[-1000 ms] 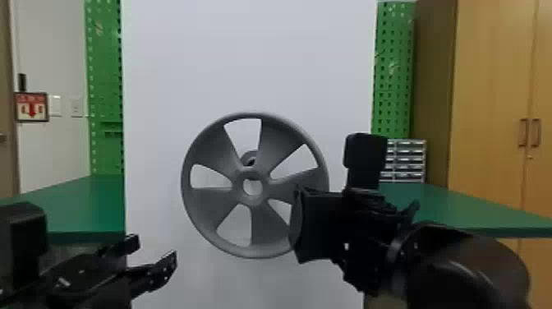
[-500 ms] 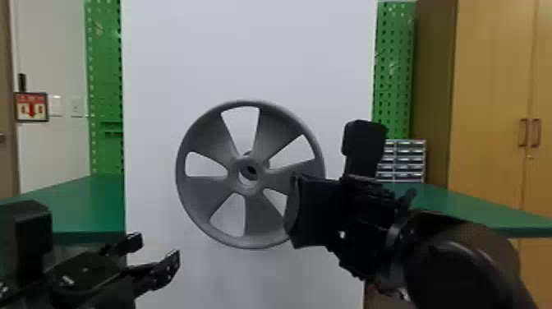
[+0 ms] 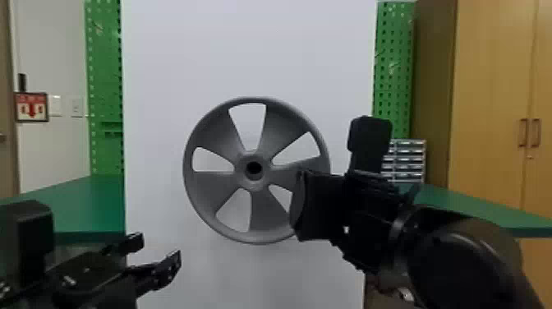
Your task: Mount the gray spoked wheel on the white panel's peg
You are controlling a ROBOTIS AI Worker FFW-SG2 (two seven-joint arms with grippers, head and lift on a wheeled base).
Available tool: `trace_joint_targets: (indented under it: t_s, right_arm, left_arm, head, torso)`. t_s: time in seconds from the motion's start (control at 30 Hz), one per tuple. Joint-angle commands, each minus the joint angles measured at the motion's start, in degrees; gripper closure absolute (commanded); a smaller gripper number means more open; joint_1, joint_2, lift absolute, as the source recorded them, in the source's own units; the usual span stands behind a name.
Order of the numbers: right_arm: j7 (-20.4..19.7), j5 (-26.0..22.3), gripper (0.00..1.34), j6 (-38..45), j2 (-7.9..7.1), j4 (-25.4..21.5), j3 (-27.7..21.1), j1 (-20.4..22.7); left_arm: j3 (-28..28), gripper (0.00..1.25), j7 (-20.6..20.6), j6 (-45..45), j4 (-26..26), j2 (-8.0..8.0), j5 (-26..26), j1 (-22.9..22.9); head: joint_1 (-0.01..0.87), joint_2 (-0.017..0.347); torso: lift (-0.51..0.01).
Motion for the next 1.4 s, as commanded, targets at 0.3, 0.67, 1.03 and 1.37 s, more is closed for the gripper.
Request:
trace_joint_targets:
  t_s: [0.3, 0.67, 1.03, 1.37]
  right_arm:
    - [0.0, -0.3, 1.17, -0.2, -0.07, 0.6, -0.5, -0.4]
    - [0.1, -1.7, 1.17, -0.8, 0.02, 2.1, -0.6, -0.8]
    - [0.1, -2.3, 1.17, -1.9, -0.07, 4.4, -0.5, -2.0]
    - [0.1, -2.4, 1.17, -3.0, 0.28, 7.0, -0.3, -3.5]
  left_arm:
    - [-0.1, 0.39, 0.0, 0.0, 0.0, 0.00, -0.1, -0.1]
    - [-0.2, 0.39, 0.0, 0.0, 0.0, 0.18, -0.2, -0.3]
    - [-0.6, 0.39, 0.0, 0.1, 0.0, 0.44, -0.2, -0.7]
    - [-0.9, 0.39, 0.0, 0.1, 0.0, 0.62, -0.3, -0.9]
  head:
    - [0.084, -0.008]
    - [0.084, -0.008]
    - [0.084, -0.008]
    - [0.084, -0.008]
  torso:
    - [-0.484]
    - [-0.484]
    - [-0.484]
    - [-0.484]
